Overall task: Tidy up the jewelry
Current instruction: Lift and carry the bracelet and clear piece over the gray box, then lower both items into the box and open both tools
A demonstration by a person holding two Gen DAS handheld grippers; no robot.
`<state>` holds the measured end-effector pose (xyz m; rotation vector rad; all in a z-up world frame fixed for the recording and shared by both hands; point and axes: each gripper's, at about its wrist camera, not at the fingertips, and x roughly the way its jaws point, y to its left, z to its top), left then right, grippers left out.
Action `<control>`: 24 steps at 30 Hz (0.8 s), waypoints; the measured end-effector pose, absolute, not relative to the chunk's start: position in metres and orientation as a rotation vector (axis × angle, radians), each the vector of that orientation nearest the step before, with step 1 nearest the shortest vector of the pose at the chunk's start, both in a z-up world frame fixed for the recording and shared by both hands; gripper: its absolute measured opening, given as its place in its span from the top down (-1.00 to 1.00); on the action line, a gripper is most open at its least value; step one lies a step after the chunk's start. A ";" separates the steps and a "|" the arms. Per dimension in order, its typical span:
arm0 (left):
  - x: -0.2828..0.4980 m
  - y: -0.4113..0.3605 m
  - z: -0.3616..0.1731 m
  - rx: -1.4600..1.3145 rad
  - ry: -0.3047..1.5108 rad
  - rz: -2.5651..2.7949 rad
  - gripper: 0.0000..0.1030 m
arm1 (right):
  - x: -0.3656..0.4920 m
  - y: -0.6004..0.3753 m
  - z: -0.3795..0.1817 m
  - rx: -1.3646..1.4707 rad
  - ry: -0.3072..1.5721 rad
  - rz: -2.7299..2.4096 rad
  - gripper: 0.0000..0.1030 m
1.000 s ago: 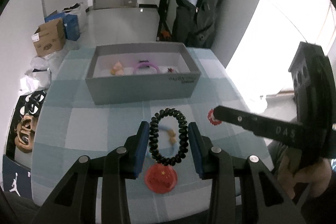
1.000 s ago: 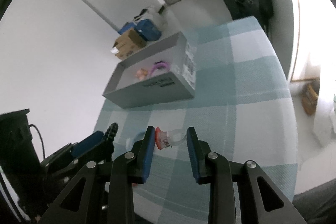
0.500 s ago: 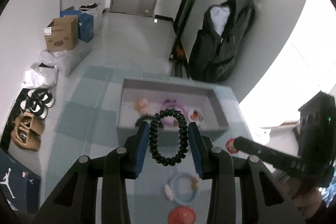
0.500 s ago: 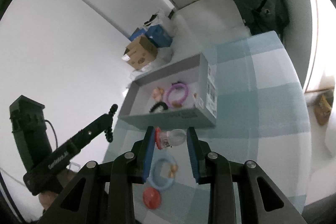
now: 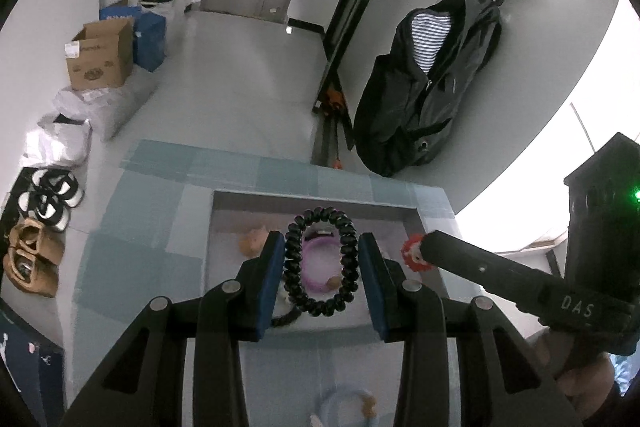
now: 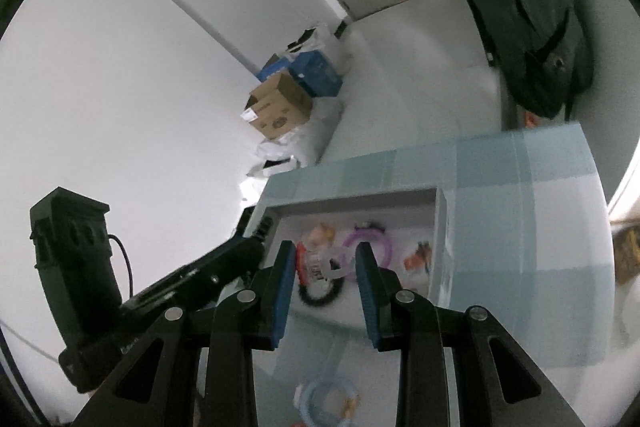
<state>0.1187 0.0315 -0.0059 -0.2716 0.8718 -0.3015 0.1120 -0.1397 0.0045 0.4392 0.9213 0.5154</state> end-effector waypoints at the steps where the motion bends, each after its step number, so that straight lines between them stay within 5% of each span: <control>1: 0.122 0.033 -0.009 -0.282 0.879 -0.306 0.38 | 0.115 -0.140 0.005 0.438 0.924 0.513 0.43; 21: 0.149 0.041 -0.030 -0.368 0.970 -0.378 0.37 | 0.152 -0.132 -0.025 0.436 1.008 0.490 0.43; 24: 0.152 0.041 -0.031 -0.369 0.974 -0.384 0.23 | 0.154 -0.133 -0.028 0.436 1.019 0.474 0.42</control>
